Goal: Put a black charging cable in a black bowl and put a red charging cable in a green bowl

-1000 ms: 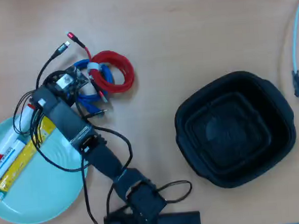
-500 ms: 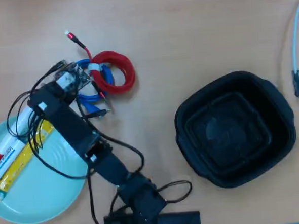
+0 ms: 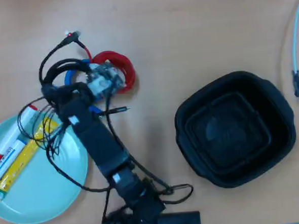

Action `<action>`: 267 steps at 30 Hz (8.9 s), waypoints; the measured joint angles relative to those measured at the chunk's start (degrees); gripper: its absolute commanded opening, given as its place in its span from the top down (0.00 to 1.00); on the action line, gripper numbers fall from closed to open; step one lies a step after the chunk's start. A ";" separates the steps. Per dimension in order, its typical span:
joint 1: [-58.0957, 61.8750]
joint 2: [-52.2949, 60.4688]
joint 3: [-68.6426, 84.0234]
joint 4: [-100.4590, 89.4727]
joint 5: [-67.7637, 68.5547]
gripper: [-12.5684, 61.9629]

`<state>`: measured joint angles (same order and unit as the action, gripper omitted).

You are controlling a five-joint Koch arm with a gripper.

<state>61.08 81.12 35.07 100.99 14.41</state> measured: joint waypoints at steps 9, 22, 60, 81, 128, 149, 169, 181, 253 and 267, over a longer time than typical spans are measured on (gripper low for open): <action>18.98 12.83 3.60 0.53 -4.39 0.92; 56.43 13.89 8.53 0.53 -21.53 0.91; 67.24 2.72 32.08 -12.48 -11.51 0.09; 14.50 -5.63 31.99 -13.27 4.75 0.09; 16.70 -9.93 30.76 -15.64 3.52 0.94; 15.38 29.53 47.20 -13.71 -0.09 0.94; -33.40 28.83 47.11 -20.04 10.72 0.94; -42.36 12.39 47.29 -30.67 16.08 0.62; 31.99 49.57 131.13 -92.81 -11.60 0.67; 31.64 49.57 143.88 -103.80 -11.51 0.91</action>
<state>92.72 130.69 178.95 -2.81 2.90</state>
